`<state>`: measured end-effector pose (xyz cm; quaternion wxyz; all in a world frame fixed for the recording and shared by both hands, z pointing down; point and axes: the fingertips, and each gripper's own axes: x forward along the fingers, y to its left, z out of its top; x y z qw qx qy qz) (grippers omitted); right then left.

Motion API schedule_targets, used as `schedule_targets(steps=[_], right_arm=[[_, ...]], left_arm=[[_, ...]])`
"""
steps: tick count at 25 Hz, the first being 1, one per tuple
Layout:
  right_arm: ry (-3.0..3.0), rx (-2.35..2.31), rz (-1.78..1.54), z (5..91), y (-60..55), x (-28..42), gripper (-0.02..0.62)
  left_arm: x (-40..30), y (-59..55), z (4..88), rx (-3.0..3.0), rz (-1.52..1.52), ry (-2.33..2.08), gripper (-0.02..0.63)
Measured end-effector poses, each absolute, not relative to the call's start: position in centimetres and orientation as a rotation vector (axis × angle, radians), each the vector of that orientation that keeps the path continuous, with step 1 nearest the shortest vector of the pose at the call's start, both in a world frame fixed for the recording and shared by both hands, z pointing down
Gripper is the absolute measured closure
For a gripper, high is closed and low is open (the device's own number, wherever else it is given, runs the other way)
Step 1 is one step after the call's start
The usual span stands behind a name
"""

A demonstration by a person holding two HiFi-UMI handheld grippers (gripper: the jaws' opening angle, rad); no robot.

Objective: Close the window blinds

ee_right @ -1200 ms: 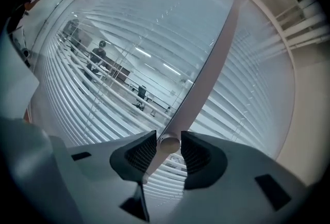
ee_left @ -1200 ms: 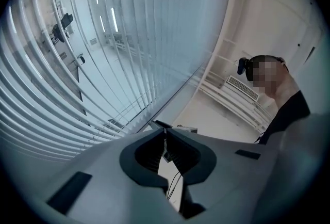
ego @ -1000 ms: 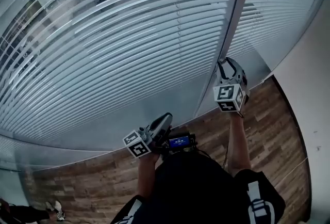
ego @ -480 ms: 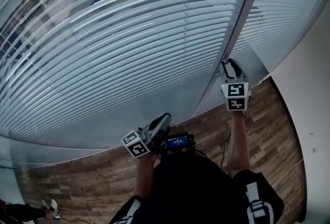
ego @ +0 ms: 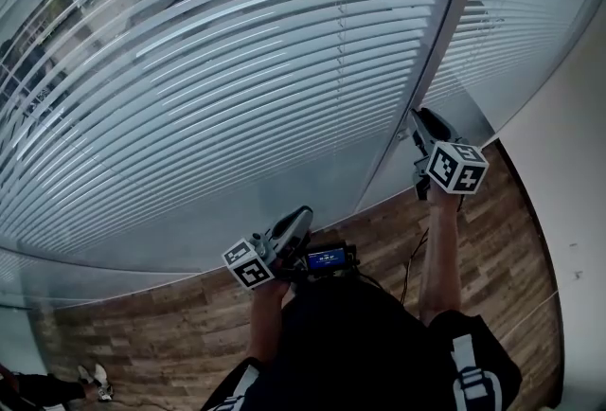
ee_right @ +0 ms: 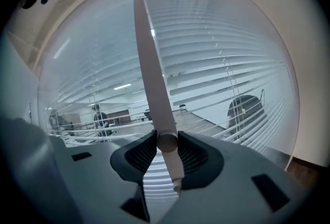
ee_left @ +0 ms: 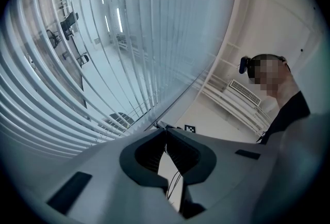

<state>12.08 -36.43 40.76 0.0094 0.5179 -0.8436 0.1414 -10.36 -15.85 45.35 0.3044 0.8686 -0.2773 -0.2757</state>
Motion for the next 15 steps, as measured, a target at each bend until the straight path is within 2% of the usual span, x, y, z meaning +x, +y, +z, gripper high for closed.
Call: schedule_targets(steps=[2,5,8,15], right_arm=[[-2.662,1.588,0.338,40.6,-36.0,11.9,0.463],[-2.481,1.611,-0.07,40.4,-35.0,11.6,0.462],[-2.242,1.59,-0.375,40.5,-34.9,10.9,0.434],[-2.054,1.502,-0.535,40.1,-35.6,10.6,0.45]], left_arm=[[-10.3,-15.7,45.3,2.302,-0.728,-0.732,0.591],[-10.5,-15.5,45.6,2.303,-0.722,-0.733,0.591],[-10.4,-15.6,45.9,2.304,-0.719,-0.732,0.591],[-9.9,-15.9,45.3,2.305,-0.719,-0.728,0.591]])
